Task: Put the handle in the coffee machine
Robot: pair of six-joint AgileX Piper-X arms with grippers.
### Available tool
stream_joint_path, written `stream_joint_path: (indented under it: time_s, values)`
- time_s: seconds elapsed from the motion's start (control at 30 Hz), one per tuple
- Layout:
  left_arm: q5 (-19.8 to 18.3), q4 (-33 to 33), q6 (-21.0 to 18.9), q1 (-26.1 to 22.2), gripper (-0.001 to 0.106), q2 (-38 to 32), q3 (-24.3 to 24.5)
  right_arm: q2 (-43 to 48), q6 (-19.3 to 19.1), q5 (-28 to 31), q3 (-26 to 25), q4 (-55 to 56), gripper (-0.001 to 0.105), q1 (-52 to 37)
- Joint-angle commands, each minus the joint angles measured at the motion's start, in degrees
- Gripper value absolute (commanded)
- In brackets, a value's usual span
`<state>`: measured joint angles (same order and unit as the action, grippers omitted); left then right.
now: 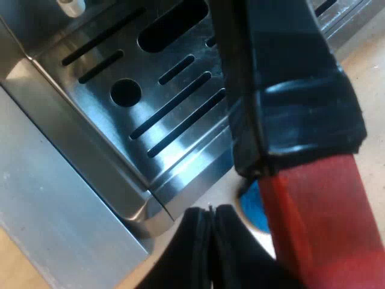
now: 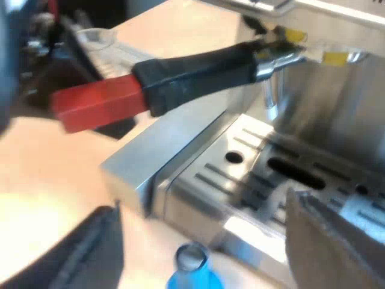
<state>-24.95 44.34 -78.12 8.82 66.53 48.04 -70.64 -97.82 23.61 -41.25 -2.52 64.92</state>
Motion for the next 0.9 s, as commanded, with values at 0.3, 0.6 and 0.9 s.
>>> stream_joint_path:
  time_s: [0.3, 0.6, 0.9]
  values:
    - [4.86, -2.70, -1.42, 10.23, 0.000, -0.56, -0.20, 12.31, 3.02, -1.10, -0.11, 14.98, 0.064, 0.09]
    - [5.49, -2.89, -12.15, 15.90, 0.000, -0.56, -0.20, 13.13, 4.45, -1.10, -0.11, 14.99, 0.064, 0.09]
    - [1.73, -10.19, -13.35, 17.44, 0.000, -0.56, -0.20, 13.13, 6.83, -1.10, -0.11, 14.99, 0.064, 0.09]
